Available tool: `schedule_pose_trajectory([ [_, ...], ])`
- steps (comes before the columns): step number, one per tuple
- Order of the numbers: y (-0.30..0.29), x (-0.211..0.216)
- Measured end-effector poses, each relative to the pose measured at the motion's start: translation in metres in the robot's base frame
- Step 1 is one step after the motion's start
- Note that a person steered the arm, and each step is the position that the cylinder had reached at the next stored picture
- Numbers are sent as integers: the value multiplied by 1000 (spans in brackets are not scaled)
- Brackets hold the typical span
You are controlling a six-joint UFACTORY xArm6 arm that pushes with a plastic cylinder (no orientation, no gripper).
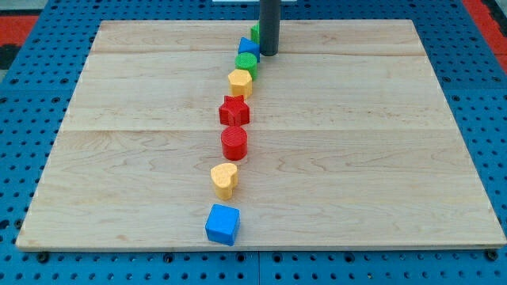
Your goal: Separate green star from blue triangle
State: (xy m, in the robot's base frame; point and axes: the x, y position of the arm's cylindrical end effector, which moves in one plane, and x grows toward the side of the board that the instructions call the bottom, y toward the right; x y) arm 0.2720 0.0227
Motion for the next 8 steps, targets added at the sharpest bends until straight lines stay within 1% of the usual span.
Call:
schedule_pose_trajectory([
  [2, 4, 0],
  [3, 49, -1],
  [4, 74, -41],
  [5, 61, -79],
  [7, -73, -60],
  [8, -42, -40],
])
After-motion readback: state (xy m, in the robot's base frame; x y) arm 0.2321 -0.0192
